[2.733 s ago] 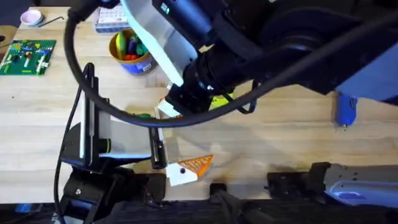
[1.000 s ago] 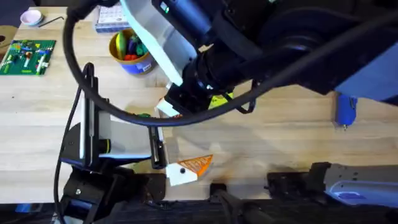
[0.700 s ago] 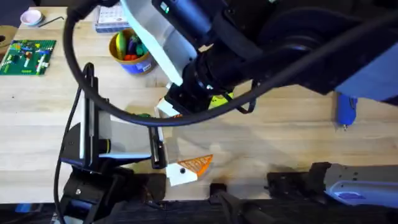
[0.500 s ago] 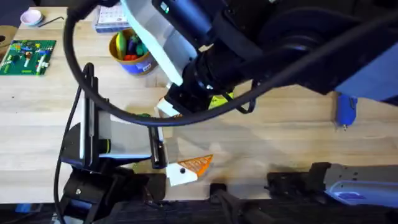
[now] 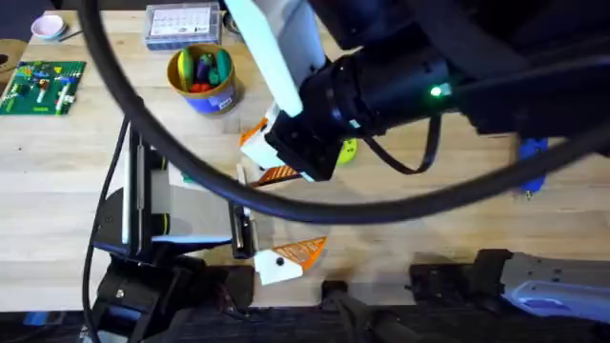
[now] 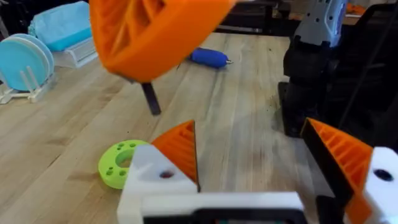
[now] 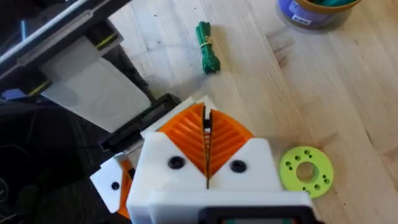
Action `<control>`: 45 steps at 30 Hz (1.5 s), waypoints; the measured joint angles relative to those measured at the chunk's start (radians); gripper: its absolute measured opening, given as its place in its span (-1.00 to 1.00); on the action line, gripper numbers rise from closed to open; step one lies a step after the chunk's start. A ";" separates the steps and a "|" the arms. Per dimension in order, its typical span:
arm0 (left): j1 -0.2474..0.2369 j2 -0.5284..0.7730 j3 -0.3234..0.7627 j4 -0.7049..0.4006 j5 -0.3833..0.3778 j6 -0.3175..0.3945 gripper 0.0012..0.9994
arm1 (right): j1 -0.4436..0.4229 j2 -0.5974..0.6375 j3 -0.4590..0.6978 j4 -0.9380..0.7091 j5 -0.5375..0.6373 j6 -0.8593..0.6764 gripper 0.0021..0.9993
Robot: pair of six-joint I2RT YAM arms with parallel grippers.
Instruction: Pick up the gripper from the table and insert it into the empty holder that is missing its gripper. Then pick up a screw, insert it into the mounting hole, and use the screwdriver to tighten it. Finally, clean up the table by picking up the vegetable and placing it into the bucket.
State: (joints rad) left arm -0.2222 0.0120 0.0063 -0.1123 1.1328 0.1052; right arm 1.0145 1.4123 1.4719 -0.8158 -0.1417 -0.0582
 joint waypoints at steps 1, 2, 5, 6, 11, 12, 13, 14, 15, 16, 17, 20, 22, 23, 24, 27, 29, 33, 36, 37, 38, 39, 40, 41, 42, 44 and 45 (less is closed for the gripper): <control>0.000 0.000 0.000 0.000 0.000 0.000 0.99 | 0.000 -0.005 0.000 0.000 0.000 0.001 -0.99; 0.000 0.000 0.000 0.000 0.000 0.000 0.99 | 0.000 -0.006 0.000 -0.001 0.000 0.004 -0.99; 0.000 0.000 0.000 0.000 0.000 0.000 0.99 | 0.000 -0.003 0.000 -0.009 0.001 0.020 -0.99; 0.000 0.000 0.000 0.000 0.000 0.000 0.99 | 0.000 -0.003 0.000 -0.010 0.002 0.028 -0.99; 0.000 0.000 0.000 0.000 0.000 0.000 0.99 | 0.000 -0.003 -0.006 -0.010 0.007 0.063 -0.99; 0.000 0.000 0.000 0.000 0.000 0.000 0.99 | 0.000 -0.003 -0.012 -0.008 0.007 0.071 -0.99; 0.000 0.000 0.000 0.000 0.000 0.000 0.99 | 0.000 -0.003 -0.017 -0.008 0.007 0.077 -0.99; 0.000 0.000 0.000 0.000 0.000 0.000 0.99 | 0.000 -0.003 -0.023 -0.009 0.007 0.082 -0.99; 0.000 0.000 0.000 0.000 0.000 0.000 0.99 | 0.000 -0.003 -0.026 -0.010 0.007 0.088 -0.99; 0.000 0.000 0.000 0.000 0.000 0.000 0.99 | 0.000 -0.003 -0.029 -0.012 0.007 0.093 -0.99; 0.000 0.000 0.000 0.000 0.000 0.000 0.99 | 0.000 -0.003 -0.029 -0.016 0.007 0.098 -0.99; 0.000 0.000 0.000 0.000 0.000 0.000 0.99 | 0.000 -0.007 -0.030 -0.041 0.007 0.108 -0.99; 0.000 0.000 0.000 0.000 0.000 0.000 0.99 | 0.000 -0.011 -0.036 -0.034 0.007 0.108 -0.99; 0.000 0.000 0.000 0.000 0.000 0.000 0.99 | 0.000 -0.014 -0.044 -0.012 0.007 0.108 -0.99; 0.000 0.000 0.000 0.000 0.000 0.000 0.99 | 0.000 -0.016 -0.053 0.016 0.006 0.108 -0.99; 0.000 0.000 0.000 0.000 0.000 0.000 0.99 | 0.006 -0.016 -0.081 0.098 0.003 0.108 -0.99; 0.000 0.000 0.000 0.000 0.000 0.000 0.99 | 0.011 -0.016 -0.093 0.106 0.001 0.108 -0.99; 0.000 0.000 0.000 0.000 0.000 0.000 0.99 | 0.012 -0.016 -0.119 0.100 -0.002 0.108 -0.99; 0.000 0.000 0.000 0.000 0.000 0.000 0.99 | 0.012 -0.016 -0.129 0.098 -0.002 0.108 -0.99; 0.000 0.000 0.000 0.000 0.000 0.000 0.99 | 0.012 -0.016 -0.129 0.098 -0.002 0.108 -0.99; 0.000 0.000 0.000 0.000 0.000 0.000 0.99 | 0.012 -0.016 -0.129 0.099 -0.002 0.108 -0.99; 0.000 0.000 0.000 0.000 0.000 0.000 0.99 | 0.012 -0.016 -0.129 0.101 -0.002 0.108 -0.99; 0.000 0.000 0.000 0.000 0.000 0.000 0.99 | 0.012 -0.016 -0.130 0.106 -0.002 0.108 -0.99; 0.000 0.000 0.000 0.000 0.000 0.000 0.99 | 0.012 -0.016 -0.133 0.112 -0.002 0.108 -0.99; 0.000 0.000 0.000 0.000 0.000 0.000 0.99 | 0.012 -0.016 -0.137 0.121 -0.002 0.108 -0.99; 0.000 0.000 0.000 0.000 0.000 0.000 0.99 | 0.012 -0.016 -0.147 0.133 -0.002 0.108 -0.99; 0.000 0.000 0.000 0.000 0.000 0.000 0.99 | 0.012 -0.016 -0.151 0.133 -0.002 0.108 -0.99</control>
